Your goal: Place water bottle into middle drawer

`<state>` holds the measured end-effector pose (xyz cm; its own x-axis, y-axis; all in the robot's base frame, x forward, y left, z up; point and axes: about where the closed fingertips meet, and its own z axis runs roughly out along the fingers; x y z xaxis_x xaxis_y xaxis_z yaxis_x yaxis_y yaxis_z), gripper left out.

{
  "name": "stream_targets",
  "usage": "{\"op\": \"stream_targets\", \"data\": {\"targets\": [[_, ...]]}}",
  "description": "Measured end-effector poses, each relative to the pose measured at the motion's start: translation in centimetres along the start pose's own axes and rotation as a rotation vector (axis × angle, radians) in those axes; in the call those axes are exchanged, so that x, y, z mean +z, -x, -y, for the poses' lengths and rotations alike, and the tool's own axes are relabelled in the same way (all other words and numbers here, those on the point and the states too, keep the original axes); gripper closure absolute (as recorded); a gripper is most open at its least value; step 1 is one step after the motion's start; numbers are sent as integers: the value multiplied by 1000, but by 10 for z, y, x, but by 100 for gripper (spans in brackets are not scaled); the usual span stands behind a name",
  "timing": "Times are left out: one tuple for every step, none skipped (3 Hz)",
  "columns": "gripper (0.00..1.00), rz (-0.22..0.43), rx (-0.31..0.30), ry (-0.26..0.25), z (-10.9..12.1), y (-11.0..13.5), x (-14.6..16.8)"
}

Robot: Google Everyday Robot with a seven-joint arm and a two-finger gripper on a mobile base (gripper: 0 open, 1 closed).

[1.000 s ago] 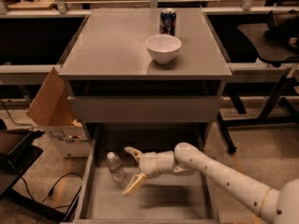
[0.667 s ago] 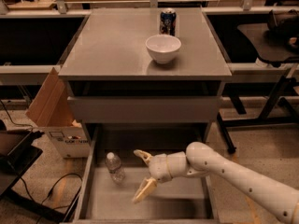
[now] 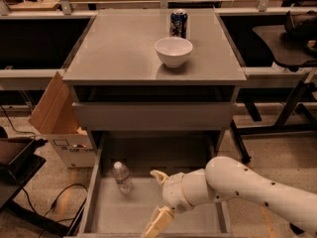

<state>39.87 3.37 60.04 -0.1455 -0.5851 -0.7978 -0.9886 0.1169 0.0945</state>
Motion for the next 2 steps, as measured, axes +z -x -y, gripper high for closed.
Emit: {"op": "stream_targets", "data": {"targets": [[0, -91, -22, -139, 2, 40, -40], [0, -214, -118, -390, 43, 113, -110]]}}
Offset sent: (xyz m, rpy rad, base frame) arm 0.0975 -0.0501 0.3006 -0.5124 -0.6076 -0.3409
